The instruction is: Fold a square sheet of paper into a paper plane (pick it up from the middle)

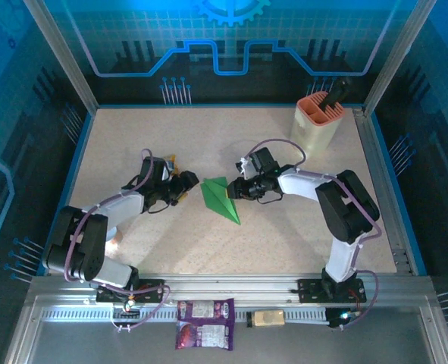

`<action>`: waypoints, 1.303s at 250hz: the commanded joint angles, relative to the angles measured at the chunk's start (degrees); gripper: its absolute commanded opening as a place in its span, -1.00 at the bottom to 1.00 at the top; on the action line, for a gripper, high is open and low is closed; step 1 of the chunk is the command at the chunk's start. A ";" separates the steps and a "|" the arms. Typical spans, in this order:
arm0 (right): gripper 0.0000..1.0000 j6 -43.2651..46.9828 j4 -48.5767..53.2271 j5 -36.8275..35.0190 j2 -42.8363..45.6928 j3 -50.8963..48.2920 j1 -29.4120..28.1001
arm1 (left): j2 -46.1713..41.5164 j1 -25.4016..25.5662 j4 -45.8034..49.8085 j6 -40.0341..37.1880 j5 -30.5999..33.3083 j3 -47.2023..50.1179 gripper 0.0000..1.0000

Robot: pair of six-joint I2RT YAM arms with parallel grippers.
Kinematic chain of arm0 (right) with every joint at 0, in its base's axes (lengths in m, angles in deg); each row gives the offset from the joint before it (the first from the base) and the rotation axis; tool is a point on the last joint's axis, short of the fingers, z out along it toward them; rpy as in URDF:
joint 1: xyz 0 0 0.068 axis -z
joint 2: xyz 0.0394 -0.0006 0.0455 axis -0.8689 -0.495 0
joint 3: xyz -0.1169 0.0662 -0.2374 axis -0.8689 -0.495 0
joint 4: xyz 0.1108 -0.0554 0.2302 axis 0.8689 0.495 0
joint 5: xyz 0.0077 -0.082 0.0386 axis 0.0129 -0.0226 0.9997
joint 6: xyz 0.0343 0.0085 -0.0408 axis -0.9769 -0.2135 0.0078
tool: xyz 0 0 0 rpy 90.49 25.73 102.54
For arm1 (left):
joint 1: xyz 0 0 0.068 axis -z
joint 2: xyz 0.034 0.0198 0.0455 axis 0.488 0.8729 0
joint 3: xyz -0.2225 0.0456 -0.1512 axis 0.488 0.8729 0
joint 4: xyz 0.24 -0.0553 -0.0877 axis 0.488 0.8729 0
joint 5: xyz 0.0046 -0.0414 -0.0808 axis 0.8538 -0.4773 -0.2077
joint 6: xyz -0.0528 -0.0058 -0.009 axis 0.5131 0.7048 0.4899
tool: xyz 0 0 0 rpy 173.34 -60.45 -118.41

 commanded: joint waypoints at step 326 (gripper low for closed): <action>-0.80 -24.10 -28.59 17.42 10.81 -5.25 5.37 | 0.98 9.40 -27.59 11.32 -19.14 -3.48 0.16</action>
